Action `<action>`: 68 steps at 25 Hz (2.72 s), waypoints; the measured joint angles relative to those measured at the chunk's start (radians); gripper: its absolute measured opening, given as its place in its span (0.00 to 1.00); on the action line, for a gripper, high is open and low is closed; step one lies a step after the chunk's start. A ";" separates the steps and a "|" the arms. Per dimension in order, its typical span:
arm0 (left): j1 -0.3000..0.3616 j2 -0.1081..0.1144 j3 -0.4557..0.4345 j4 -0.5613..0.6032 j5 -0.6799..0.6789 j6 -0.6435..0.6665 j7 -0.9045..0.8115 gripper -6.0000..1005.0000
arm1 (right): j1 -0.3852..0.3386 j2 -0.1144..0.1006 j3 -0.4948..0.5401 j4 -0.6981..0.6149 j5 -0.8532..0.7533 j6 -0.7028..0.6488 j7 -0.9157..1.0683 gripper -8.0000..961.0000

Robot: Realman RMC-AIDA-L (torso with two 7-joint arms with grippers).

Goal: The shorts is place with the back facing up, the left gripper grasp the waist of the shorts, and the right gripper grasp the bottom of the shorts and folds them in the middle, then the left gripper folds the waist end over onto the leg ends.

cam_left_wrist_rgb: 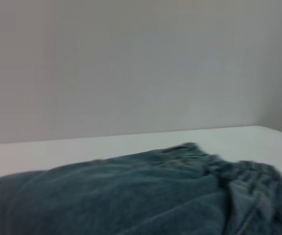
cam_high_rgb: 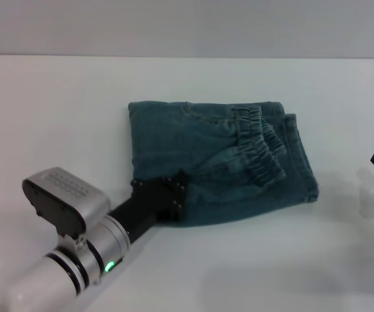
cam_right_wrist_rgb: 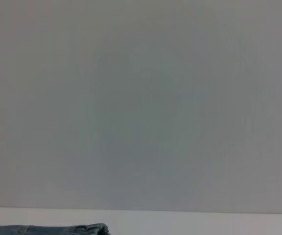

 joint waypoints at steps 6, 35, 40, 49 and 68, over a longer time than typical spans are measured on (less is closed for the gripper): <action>-0.046 0.001 -0.023 0.066 -0.001 -0.016 -0.070 0.05 | -0.001 0.001 -0.001 0.000 0.000 0.001 0.001 0.10; 0.267 -0.002 -0.372 0.041 -0.011 0.422 0.298 0.35 | -0.039 -0.001 0.012 -0.103 0.270 0.070 -0.122 0.23; 0.272 -0.003 -0.367 0.041 -0.010 0.420 0.297 0.52 | -0.051 0.000 0.013 -0.107 0.270 0.089 -0.126 0.41; 0.284 -0.003 -0.364 0.042 -0.002 0.432 0.295 0.79 | -0.046 0.001 0.014 -0.144 0.272 0.132 -0.161 0.69; 0.286 -0.001 -0.352 0.042 -0.004 0.434 0.294 0.86 | -0.043 0.000 0.014 -0.152 0.273 0.146 -0.162 0.71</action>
